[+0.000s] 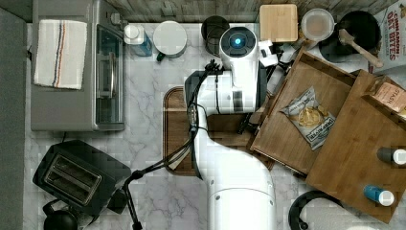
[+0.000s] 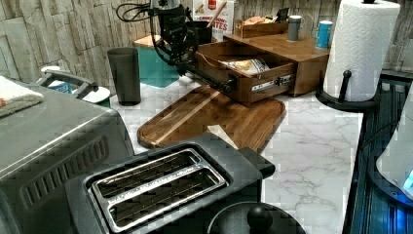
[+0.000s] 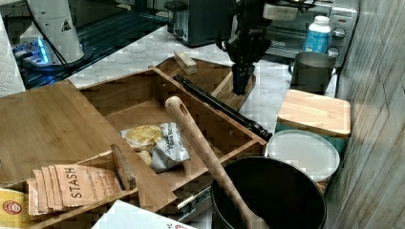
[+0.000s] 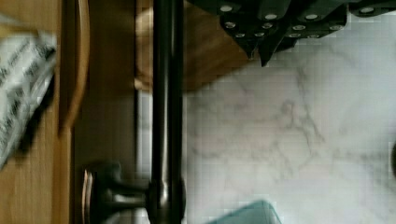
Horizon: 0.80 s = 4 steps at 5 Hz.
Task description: Close the drawer.
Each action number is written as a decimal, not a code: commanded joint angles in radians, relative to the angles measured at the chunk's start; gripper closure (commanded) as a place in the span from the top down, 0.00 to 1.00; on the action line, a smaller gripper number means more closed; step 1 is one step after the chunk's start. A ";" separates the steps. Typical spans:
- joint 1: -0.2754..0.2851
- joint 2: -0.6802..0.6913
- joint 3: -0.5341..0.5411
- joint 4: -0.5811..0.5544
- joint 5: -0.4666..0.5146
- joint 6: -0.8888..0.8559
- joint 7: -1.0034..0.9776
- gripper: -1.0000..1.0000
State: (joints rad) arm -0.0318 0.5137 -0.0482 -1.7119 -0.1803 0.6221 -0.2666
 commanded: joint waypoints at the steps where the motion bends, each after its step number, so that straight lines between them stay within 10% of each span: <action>1: -0.030 0.059 -0.054 0.201 -0.027 -0.111 -0.014 0.00; 4: -0.116 -0.021 -0.066 0.093 -0.039 -0.059 -0.119 0.00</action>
State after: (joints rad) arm -0.0649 0.6094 -0.0726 -1.6406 -0.2124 0.5376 -0.2759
